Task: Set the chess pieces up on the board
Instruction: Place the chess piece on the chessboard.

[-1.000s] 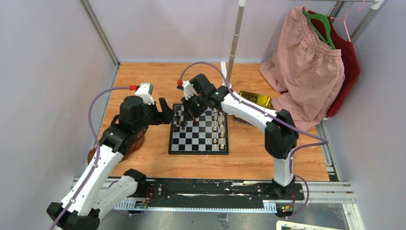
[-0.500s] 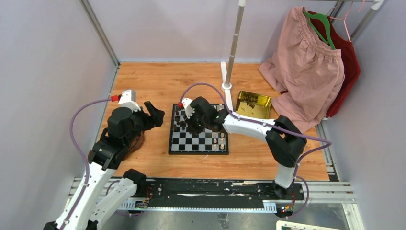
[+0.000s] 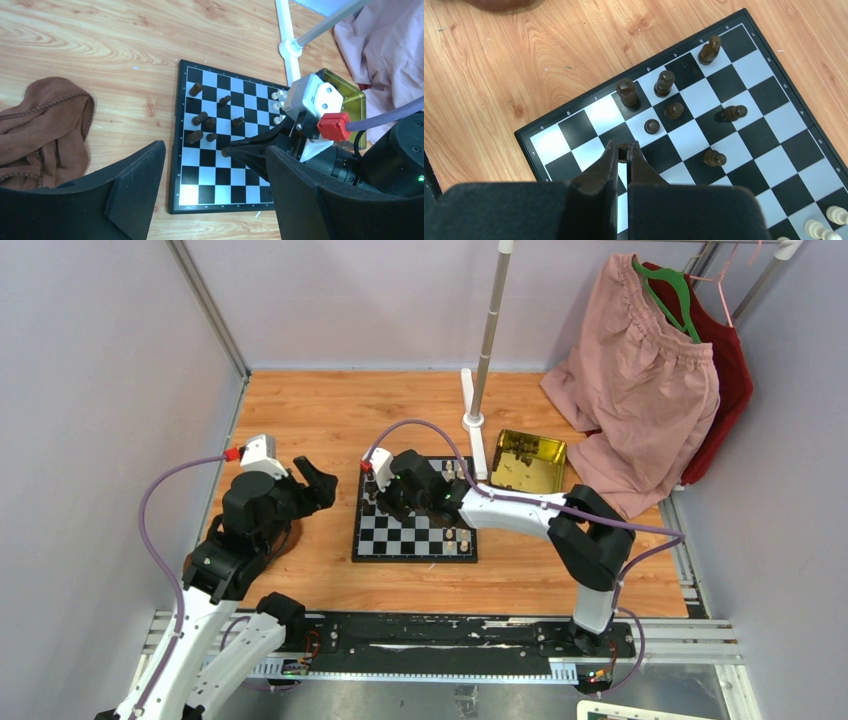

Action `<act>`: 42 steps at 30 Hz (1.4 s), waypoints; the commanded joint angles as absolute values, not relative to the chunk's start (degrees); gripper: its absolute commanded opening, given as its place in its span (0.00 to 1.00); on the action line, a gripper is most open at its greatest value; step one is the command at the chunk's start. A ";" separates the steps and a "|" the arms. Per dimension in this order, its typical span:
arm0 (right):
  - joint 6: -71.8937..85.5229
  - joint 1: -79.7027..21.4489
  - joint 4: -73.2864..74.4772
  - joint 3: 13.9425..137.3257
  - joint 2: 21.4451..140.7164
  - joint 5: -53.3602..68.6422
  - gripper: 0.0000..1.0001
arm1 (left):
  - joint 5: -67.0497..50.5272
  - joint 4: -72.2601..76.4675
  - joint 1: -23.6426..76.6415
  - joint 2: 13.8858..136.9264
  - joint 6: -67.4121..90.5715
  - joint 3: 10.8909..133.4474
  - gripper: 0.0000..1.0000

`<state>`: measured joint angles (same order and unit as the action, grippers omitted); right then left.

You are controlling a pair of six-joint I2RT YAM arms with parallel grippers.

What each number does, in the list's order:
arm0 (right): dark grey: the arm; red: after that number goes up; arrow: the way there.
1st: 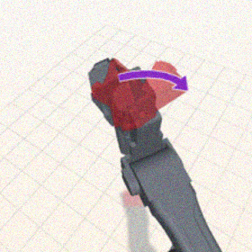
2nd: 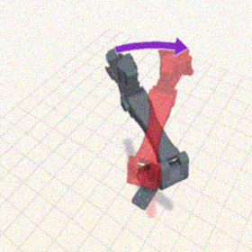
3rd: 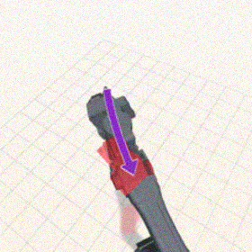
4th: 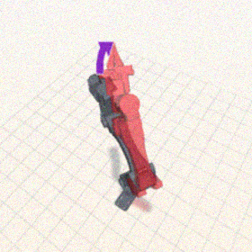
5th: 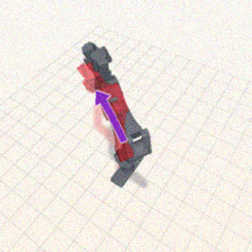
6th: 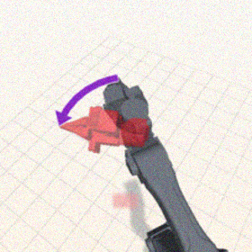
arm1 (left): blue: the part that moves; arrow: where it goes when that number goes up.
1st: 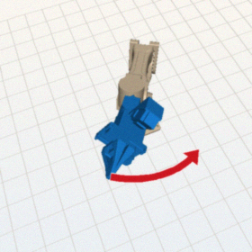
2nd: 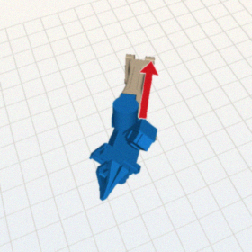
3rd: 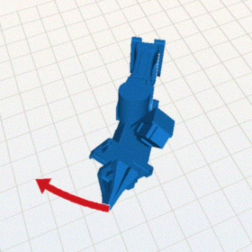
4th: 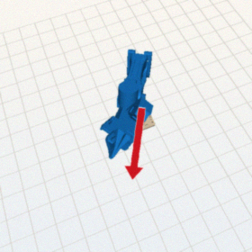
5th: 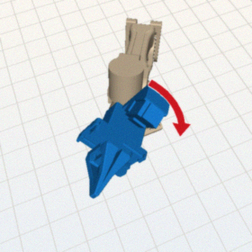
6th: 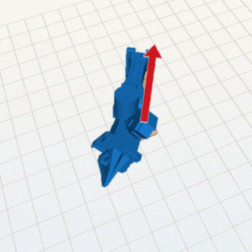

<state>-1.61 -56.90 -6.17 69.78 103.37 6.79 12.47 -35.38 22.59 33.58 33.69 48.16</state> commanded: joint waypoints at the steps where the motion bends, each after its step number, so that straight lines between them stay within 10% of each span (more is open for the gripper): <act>1: -3.24 -58.39 -8.62 70.11 105.81 5.26 0.00 | 13.97 -35.43 22.33 32.90 34.60 47.99 0.79; 42: -3.82 -59.06 -9.57 71.63 112.10 7.85 0.06 | 14.79 -34.11 22.32 34.92 34.02 47.55 0.79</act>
